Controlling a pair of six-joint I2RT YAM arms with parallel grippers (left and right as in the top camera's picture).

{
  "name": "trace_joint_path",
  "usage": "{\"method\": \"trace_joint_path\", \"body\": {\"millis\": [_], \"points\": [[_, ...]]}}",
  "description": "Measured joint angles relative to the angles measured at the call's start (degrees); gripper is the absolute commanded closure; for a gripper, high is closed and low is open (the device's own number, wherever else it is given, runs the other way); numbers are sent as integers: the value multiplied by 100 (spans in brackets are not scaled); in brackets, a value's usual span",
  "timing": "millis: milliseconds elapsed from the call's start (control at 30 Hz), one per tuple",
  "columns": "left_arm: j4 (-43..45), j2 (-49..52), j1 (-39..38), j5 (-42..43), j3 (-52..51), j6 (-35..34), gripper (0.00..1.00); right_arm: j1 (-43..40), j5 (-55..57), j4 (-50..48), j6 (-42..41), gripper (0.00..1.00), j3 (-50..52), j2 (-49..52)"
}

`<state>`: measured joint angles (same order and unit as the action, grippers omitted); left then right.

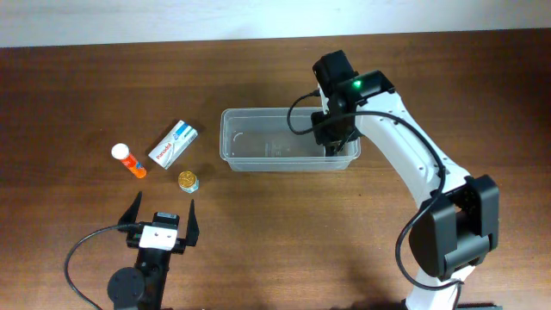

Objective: Pack container
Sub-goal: 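Carry the dark brown bottle into the container's right end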

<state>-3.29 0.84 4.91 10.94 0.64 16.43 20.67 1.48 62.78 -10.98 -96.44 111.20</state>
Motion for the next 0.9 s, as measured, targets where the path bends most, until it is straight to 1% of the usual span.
{"method": "trace_joint_path", "body": {"millis": [433,767,833,867,900], "points": [[0,0,0,0,0,0,1,0,92,-487,-122,75,518,0],[0,0,0,0,0,0,0,0,369,-501,-254,75,573,0],[0,0,0,0,0,0,1,0,372,-501,-256,73,573,0],[0,0,0,0,0,0,1,0,374,-501,-256,69,573,0],[0,0,0,0,0,2,1,0,389,-501,-267,63,573,0]]}}
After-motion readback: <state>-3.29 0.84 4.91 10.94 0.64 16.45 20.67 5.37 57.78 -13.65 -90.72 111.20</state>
